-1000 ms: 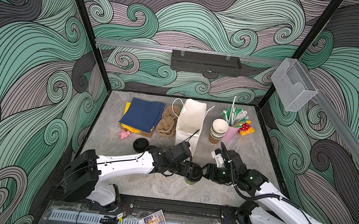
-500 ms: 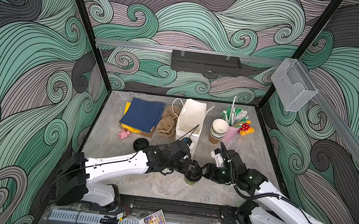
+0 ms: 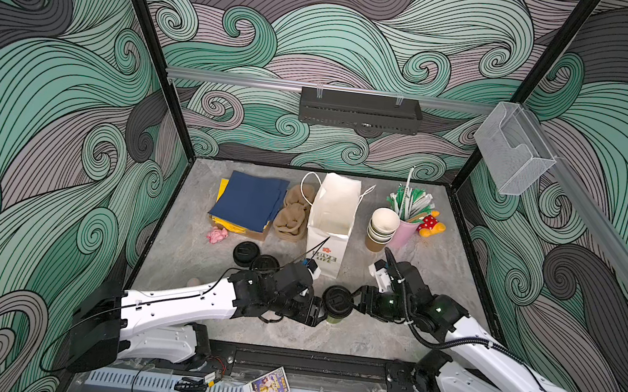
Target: Pack the takeout coffee
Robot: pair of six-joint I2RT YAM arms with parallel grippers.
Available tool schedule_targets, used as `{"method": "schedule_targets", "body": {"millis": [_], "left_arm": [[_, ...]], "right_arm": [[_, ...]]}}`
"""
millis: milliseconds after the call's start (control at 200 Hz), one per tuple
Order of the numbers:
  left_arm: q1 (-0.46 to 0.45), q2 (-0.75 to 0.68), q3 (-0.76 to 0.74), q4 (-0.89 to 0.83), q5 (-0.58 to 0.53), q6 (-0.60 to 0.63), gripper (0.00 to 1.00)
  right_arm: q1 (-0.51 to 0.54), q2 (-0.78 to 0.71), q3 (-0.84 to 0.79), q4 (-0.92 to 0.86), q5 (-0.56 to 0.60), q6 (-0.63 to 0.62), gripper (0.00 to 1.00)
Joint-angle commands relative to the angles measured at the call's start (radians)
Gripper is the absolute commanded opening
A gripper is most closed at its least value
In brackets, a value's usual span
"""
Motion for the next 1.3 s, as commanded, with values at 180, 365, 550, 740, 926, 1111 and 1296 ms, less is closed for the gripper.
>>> {"method": "schedule_targets", "body": {"millis": [180, 365, 550, 740, 926, 1111, 1296], "left_arm": [[-0.009, 0.032, -0.027, 0.108, 0.032, -0.112, 0.65], [-0.008, 0.055, -0.033, 0.149, 0.022, -0.141, 0.64], [-0.009, 0.07, -0.041, 0.153, 0.015, -0.155, 0.59], [-0.008, 0.086, -0.042, 0.164, 0.015, -0.159, 0.58], [-0.008, 0.098, -0.045, 0.174, -0.001, -0.166, 0.56], [-0.008, 0.093, -0.047, 0.185, -0.014, -0.167, 0.56], [-0.006, 0.097, -0.051, 0.184, -0.041, -0.177, 0.55]], "right_arm": [[0.006, -0.01, 0.021, 0.0, -0.027, -0.012, 0.66], [0.008, -0.007, 0.013, 0.008, -0.041, -0.016, 0.67], [0.01, -0.007, 0.013, 0.01, -0.041, -0.017, 0.68], [0.017, 0.01, 0.009, 0.026, -0.046, -0.015, 0.67], [0.027, 0.027, 0.002, 0.038, -0.05, -0.012, 0.67], [0.032, 0.034, -0.005, 0.04, -0.047, -0.009, 0.66], [0.034, 0.033, -0.007, 0.027, -0.038, -0.009, 0.65]]}}
